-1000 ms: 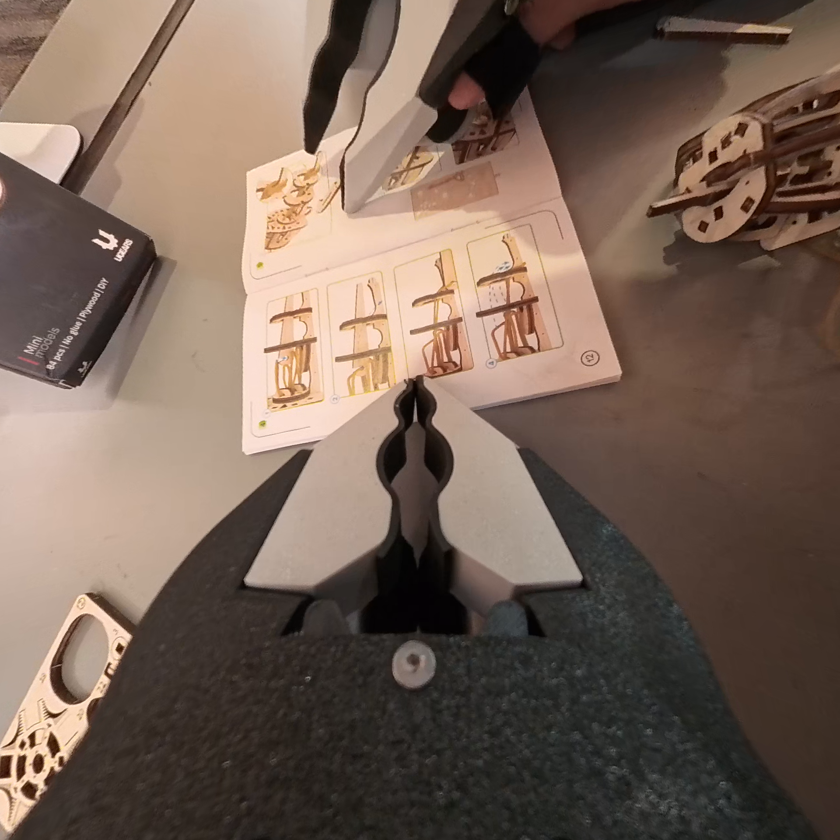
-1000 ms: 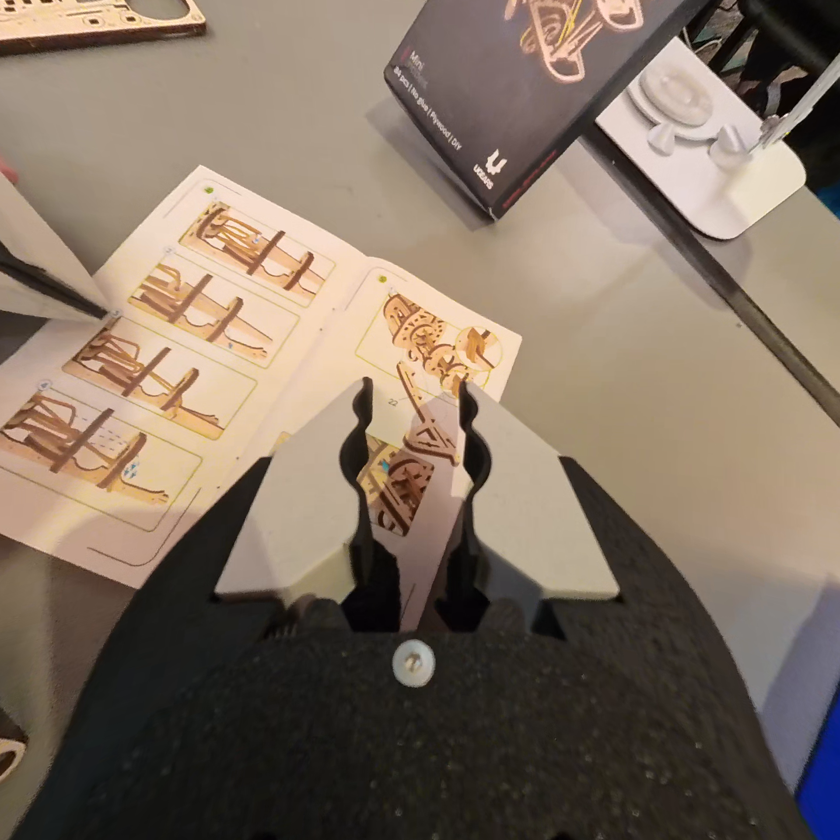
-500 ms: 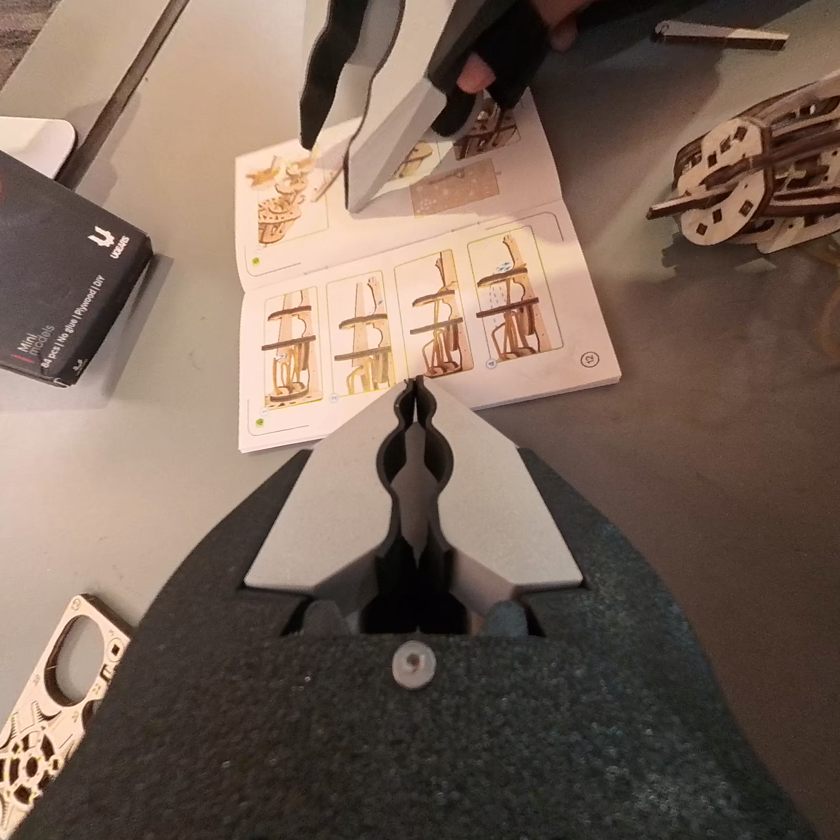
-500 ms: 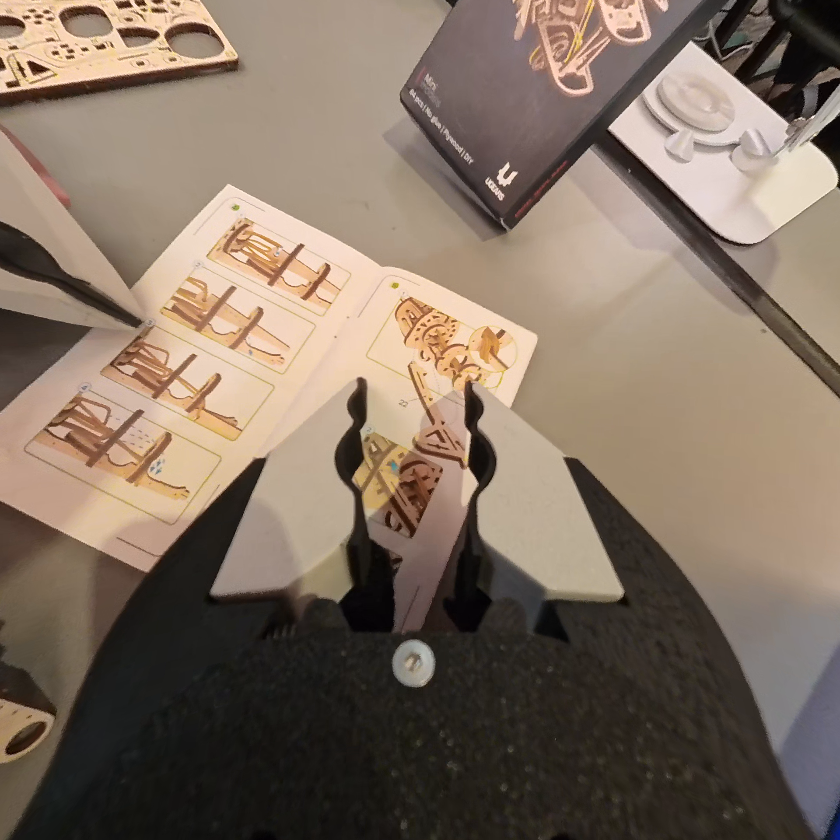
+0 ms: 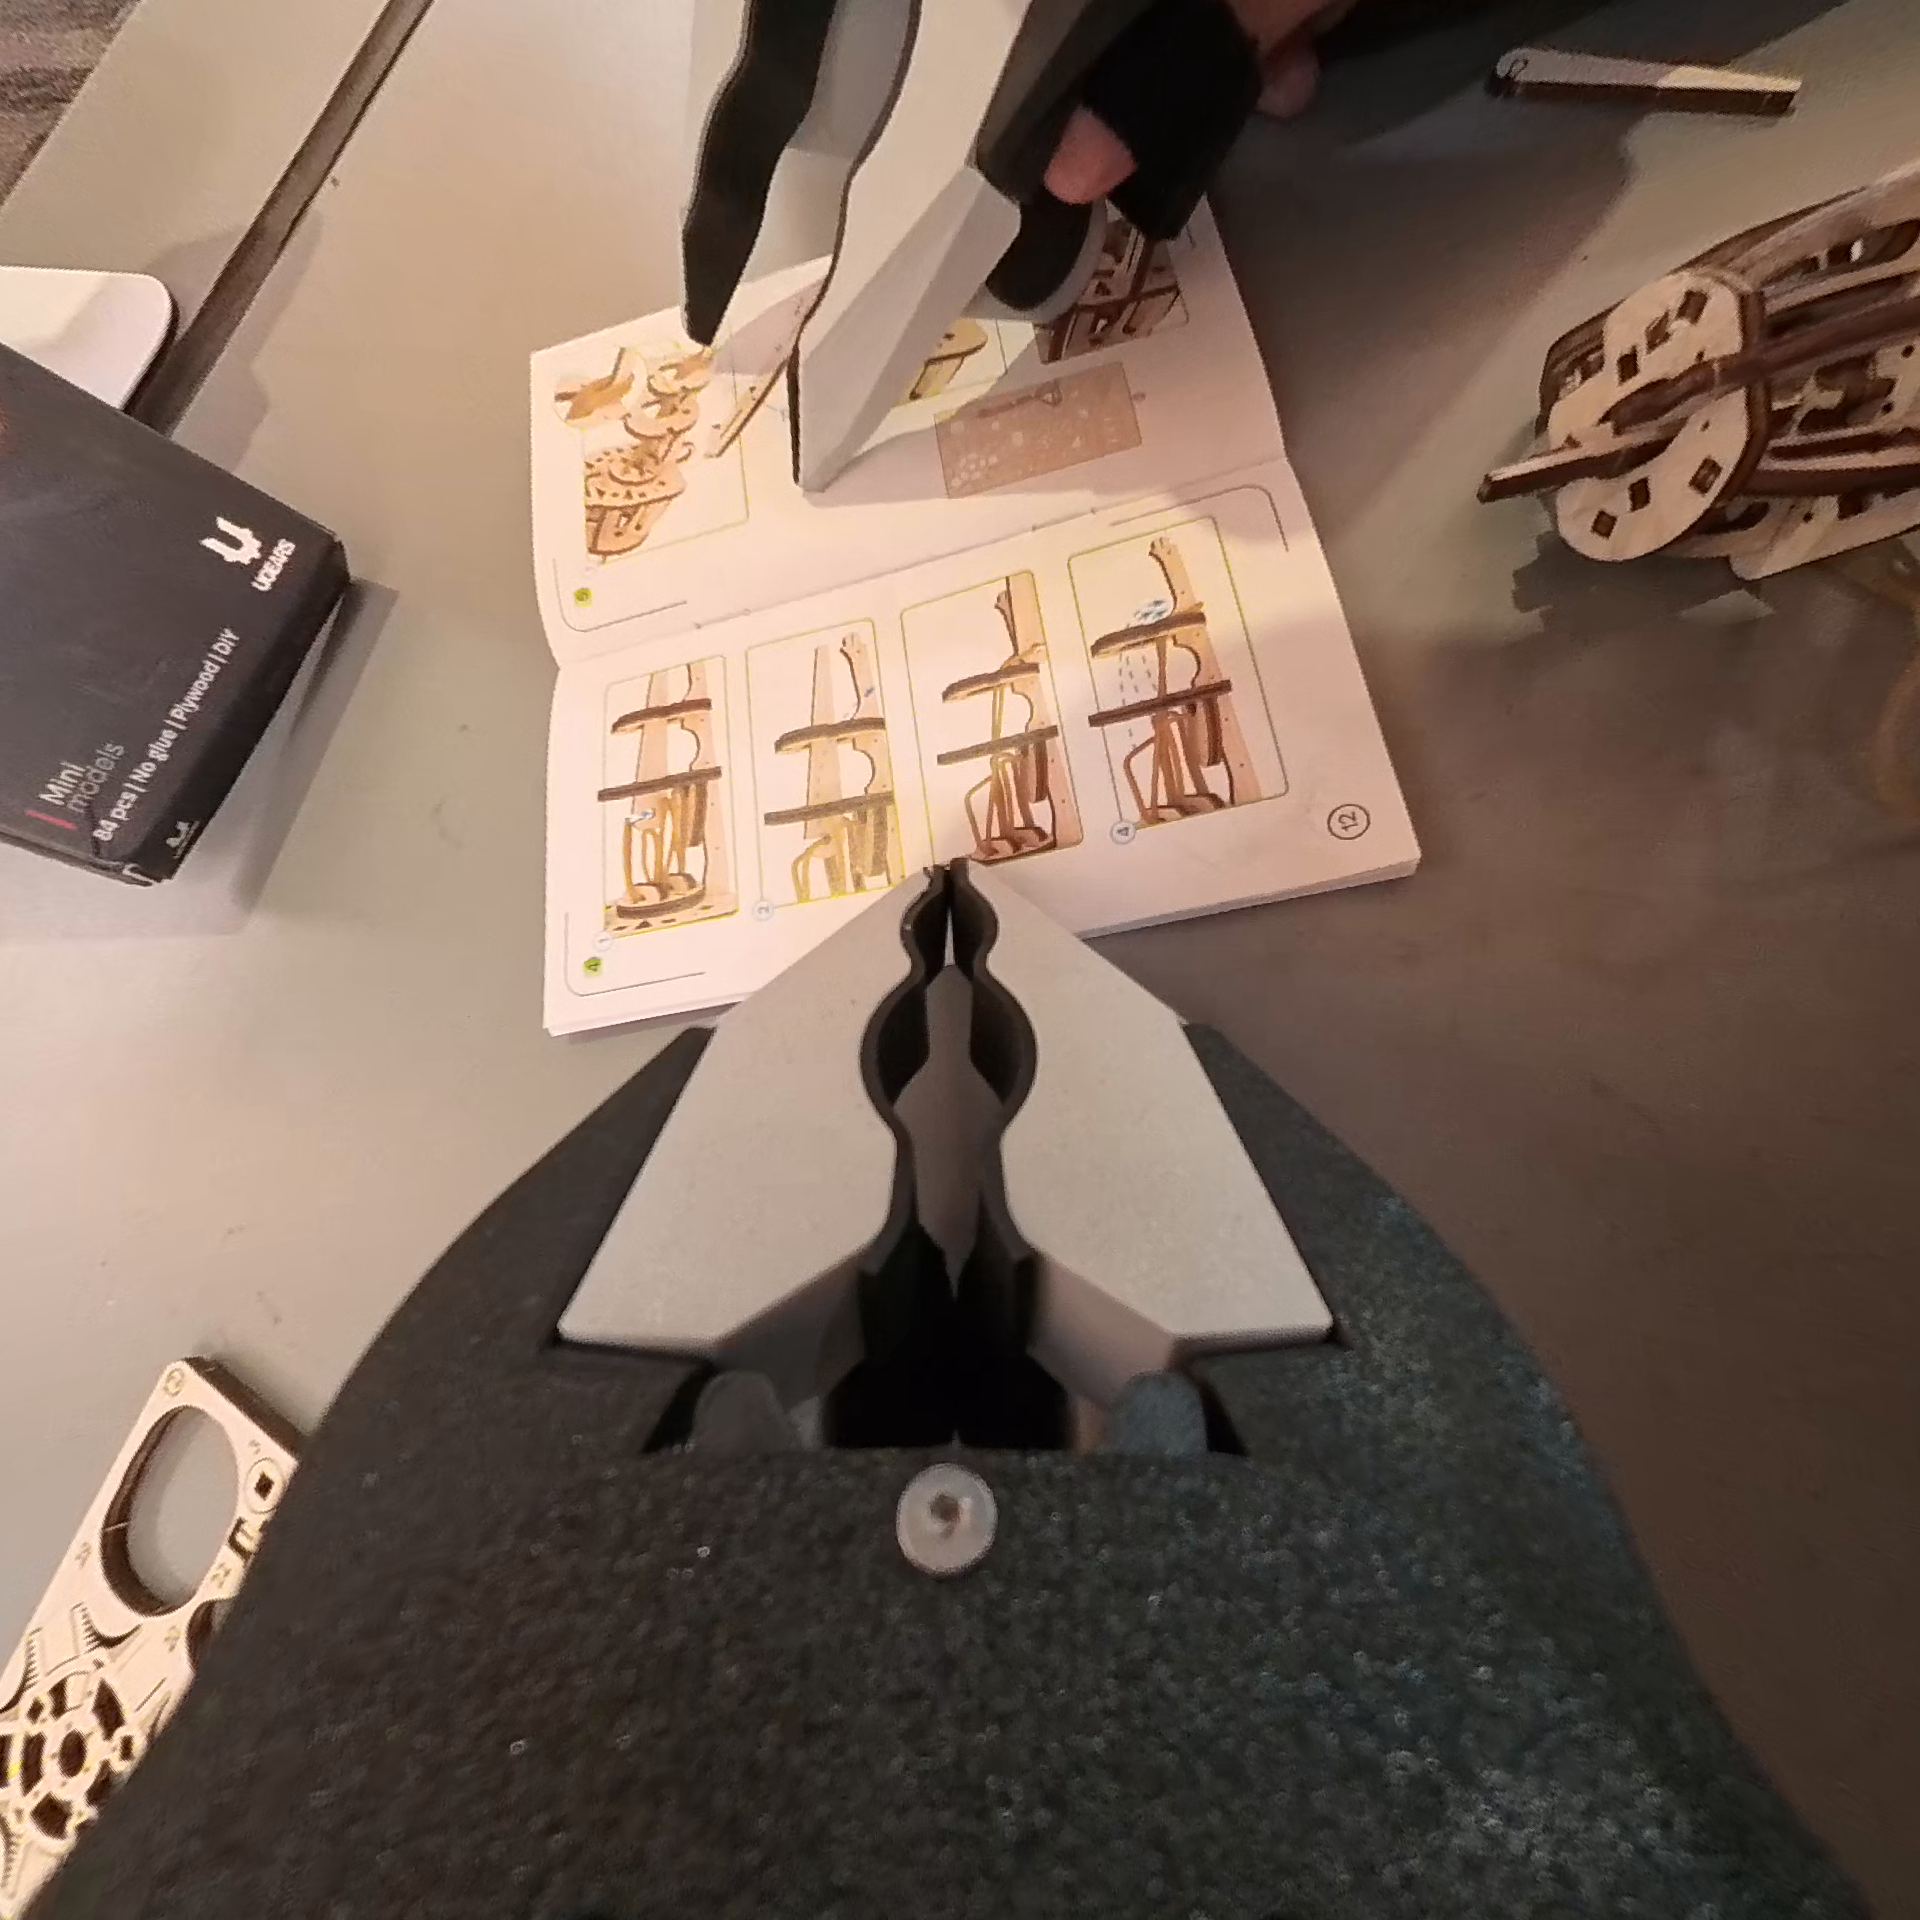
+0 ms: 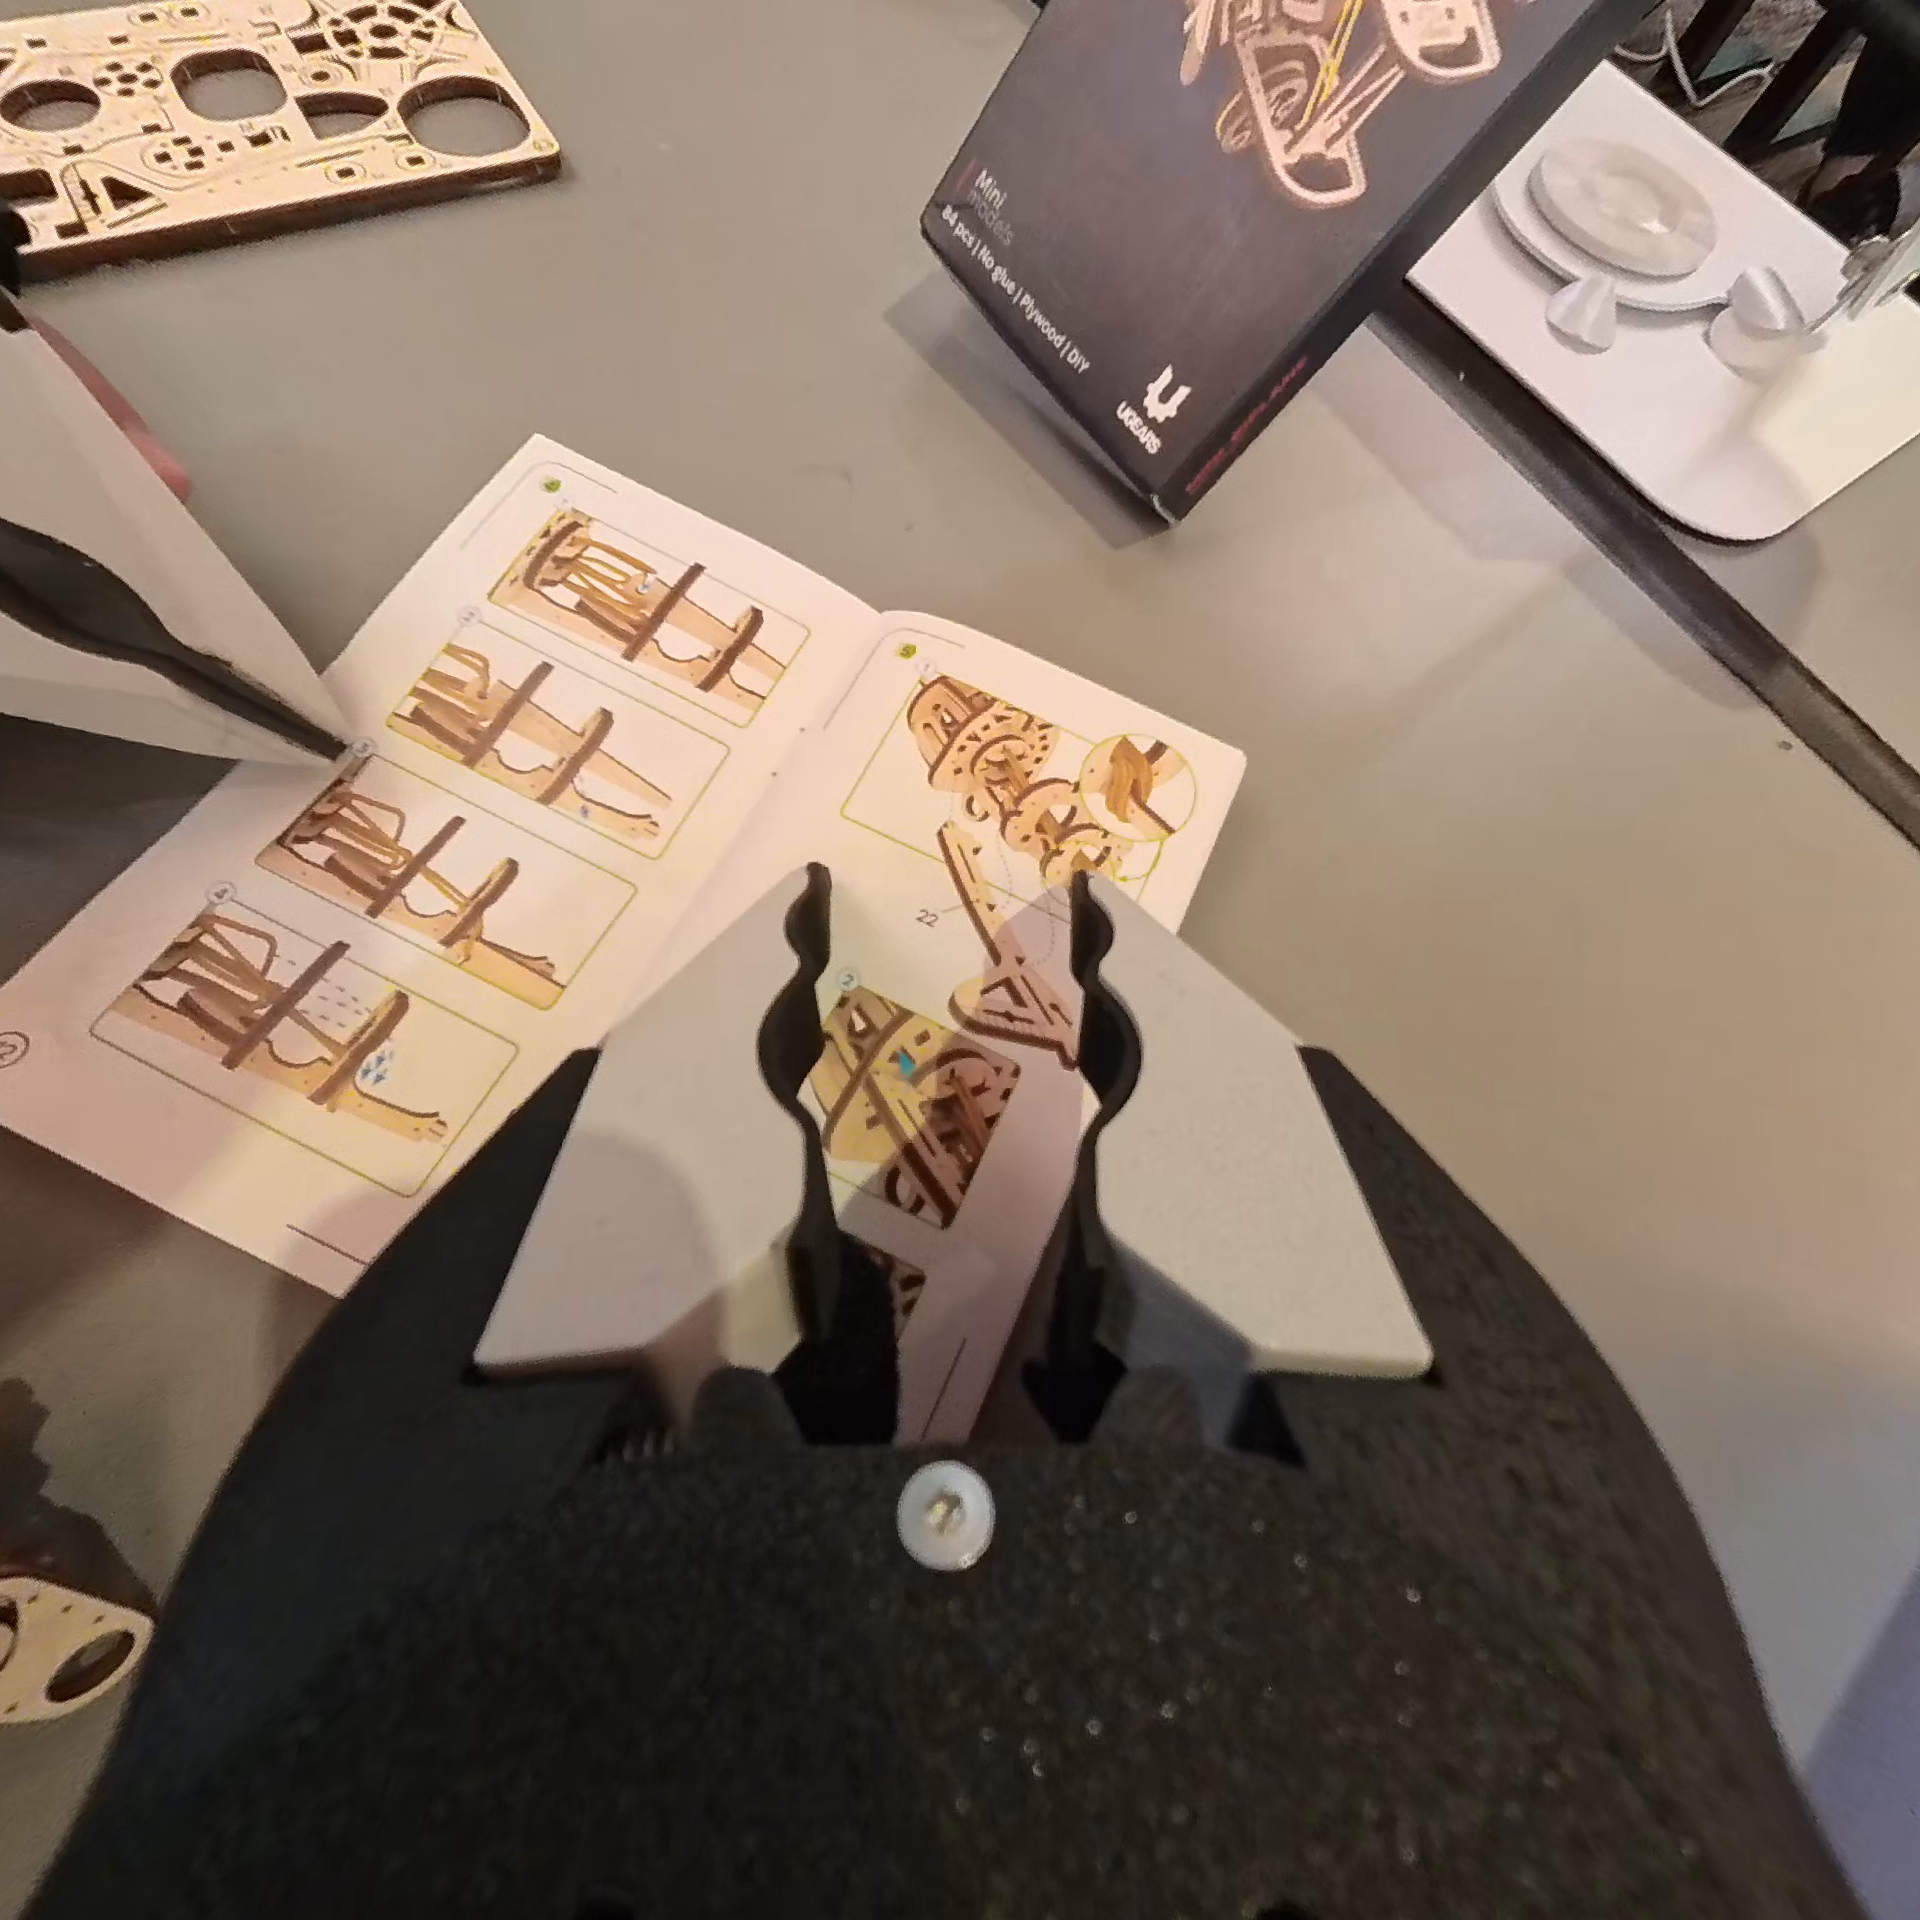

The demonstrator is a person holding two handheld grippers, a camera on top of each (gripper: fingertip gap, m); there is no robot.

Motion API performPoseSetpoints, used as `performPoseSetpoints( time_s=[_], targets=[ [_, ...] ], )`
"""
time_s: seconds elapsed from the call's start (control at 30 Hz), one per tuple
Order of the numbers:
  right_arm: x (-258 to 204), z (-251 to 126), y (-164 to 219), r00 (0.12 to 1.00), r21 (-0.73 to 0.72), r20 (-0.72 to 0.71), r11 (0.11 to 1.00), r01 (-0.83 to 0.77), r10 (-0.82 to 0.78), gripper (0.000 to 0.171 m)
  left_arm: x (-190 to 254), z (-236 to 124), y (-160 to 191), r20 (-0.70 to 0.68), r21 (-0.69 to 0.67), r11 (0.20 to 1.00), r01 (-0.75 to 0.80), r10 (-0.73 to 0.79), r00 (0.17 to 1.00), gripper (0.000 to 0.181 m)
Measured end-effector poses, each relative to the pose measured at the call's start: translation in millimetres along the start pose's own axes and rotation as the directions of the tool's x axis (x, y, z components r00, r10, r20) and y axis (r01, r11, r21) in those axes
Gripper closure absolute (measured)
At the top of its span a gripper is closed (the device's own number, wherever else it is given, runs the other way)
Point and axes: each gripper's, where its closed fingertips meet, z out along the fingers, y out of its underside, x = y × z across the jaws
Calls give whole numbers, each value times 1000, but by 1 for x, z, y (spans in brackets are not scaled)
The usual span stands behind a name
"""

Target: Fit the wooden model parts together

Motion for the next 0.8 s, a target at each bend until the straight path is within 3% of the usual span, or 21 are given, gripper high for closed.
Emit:
performPoseSetpoints(
  time_s=[0.8],
  targets=[
    [-1, 1, 1, 1000, -10, -5, 1000, 17, -17, 128, 0, 0, 0, -1, 0, 1000, 1, -1, 1000, 181]
  ],
)
